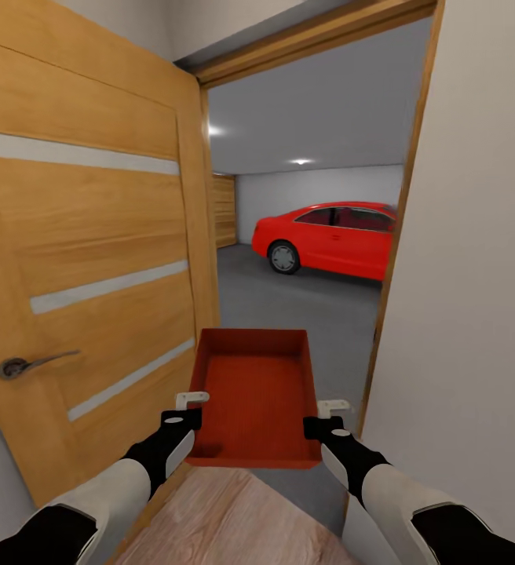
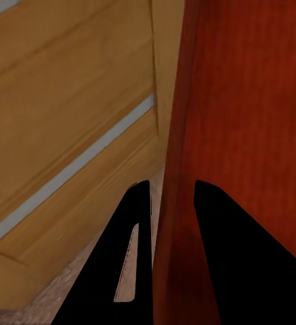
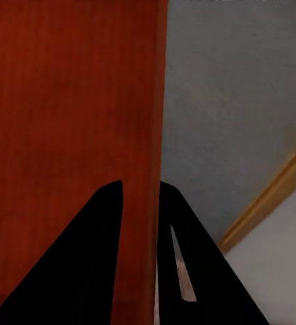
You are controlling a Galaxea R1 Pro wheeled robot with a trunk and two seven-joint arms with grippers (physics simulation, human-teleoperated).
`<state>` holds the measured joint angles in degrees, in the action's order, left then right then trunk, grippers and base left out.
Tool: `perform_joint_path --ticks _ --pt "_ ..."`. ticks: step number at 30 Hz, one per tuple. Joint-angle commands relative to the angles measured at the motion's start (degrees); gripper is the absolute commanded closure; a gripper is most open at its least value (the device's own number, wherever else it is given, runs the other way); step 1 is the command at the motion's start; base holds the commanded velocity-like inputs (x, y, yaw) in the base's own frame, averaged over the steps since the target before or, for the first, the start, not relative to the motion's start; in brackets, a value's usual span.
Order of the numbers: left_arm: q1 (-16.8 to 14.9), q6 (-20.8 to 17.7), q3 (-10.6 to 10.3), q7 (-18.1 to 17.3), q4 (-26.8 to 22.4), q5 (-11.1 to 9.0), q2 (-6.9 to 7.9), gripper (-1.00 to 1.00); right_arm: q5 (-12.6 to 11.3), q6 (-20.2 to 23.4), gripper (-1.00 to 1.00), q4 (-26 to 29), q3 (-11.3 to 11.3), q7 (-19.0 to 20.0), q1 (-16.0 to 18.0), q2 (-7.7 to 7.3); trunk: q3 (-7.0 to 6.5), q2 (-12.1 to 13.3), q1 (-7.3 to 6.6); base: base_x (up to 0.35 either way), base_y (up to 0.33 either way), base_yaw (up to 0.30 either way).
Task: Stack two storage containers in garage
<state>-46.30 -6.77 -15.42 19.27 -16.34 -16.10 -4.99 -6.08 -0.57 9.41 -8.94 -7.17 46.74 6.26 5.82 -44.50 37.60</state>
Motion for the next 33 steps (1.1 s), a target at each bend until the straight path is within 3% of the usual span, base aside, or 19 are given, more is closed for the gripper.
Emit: perform_joint_path --ticks 1,11,24,33 --pt "-0.10 0.36 0.92 0.59 -0.45 0.71 0.07 1.00 -1.21 -0.05 1.00 -0.18 -0.37 -0.30 0.01 -0.02 0.10 -0.08 0.04 0.246 0.266 0.000" --pt "-0.08 0.78 0.87 0.75 -0.68 0.71 -0.01 1.00 -1.25 -0.11 1.00 -0.18 -0.37 -0.31 0.01 -0.02 0.10 -0.08 0.04 0.174 0.175 -0.022" --pt "-0.08 0.78 0.96 0.77 -0.66 0.71 -0.02 1.00 -1.21 -0.13 1.00 -0.23 -0.37 -0.30 0.01 0.07 0.10 -0.08 0.04 0.018 0.004 -0.255" --pt "-0.10 0.71 0.92 0.77 -0.45 0.71 -0.02 1.00 -1.24 -0.05 1.00 -0.26 -0.37 -0.30 0.01 0.00 0.10 -0.08 0.04 0.289 0.000 -0.027"
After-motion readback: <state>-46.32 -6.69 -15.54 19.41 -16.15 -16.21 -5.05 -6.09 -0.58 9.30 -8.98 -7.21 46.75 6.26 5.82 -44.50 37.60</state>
